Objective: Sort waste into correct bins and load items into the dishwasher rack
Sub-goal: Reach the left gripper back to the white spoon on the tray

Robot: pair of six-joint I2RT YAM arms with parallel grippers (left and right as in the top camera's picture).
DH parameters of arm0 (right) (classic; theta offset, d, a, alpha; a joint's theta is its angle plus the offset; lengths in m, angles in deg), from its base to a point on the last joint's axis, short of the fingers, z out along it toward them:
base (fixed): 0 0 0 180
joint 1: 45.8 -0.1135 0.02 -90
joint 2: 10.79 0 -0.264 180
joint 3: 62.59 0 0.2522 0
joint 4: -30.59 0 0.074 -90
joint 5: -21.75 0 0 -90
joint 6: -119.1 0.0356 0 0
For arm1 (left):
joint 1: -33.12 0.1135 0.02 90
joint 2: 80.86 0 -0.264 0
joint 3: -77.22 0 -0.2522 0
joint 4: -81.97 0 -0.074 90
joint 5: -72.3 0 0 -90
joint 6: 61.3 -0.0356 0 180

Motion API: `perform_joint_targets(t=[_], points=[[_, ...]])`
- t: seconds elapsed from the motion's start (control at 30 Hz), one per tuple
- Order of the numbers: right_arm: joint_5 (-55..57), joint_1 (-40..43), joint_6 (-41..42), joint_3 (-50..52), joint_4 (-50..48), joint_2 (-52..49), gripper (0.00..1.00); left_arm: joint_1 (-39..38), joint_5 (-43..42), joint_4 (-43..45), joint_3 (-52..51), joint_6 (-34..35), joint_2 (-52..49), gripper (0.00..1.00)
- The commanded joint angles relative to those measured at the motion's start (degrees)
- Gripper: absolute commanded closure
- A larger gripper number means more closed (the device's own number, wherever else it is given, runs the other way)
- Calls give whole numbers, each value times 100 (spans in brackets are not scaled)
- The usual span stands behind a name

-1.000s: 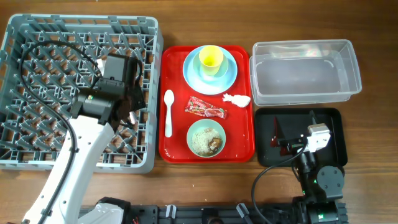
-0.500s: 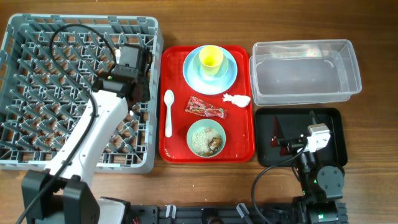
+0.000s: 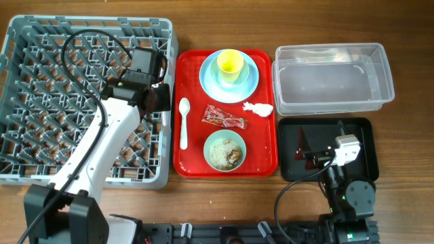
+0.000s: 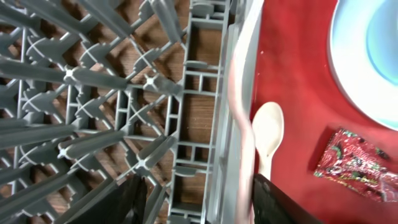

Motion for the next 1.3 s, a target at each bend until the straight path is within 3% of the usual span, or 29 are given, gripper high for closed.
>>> perform_joint_targets(t=[0.0, 0.03, 0.1, 0.17, 0.3, 0.37, 0.47, 0.53, 0.7, 0.8, 0.87, 1.27], points=[[-28, 28, -37, 7, -17, 24, 0, -70, 2, -72, 214, -7, 125, 49], [-28, 28, -39, 7, -17, 24, 0, -70, 260, -68, 232, -7, 164, 53], [-28, 28, -37, 7, -17, 24, 0, -46, 981, -22, 227, -9, 168, 81], [-28, 28, -39, 7, -17, 24, 0, -37, 1075, 15, 227, -28, 146, 96], [-28, 28, -39, 7, -17, 24, 0, -186, -844, 15, 227, -22, 149, 95], [-28, 28, -37, 7, -17, 24, 0, -363, -1272, 17, 227, 503, 146, 93], [-28, 28, -37, 7, -17, 24, 0, -756, -1281, 42, 210, 809, 127, 89], [-31, 28, -37, 7, -17, 24, 0, -1202, -1016, 125, 179, 990, 92, 77], [-28, 28, -37, 7, -17, 24, 0, -1602, -271, 136, 177, 960, -275, 82], [-31, 28, -37, 7, -17, 24, 0, -1657, -138, 170, 177, 809, -715, 73], [-31, 28, -39, 7, -17, 24, 0, -1655, 400, 168, 177, 811, -1165, 69], [-28, 28, -37, 7, -17, 24, 0, -1657, 402, 481, 175, 796, -2417, 66]])
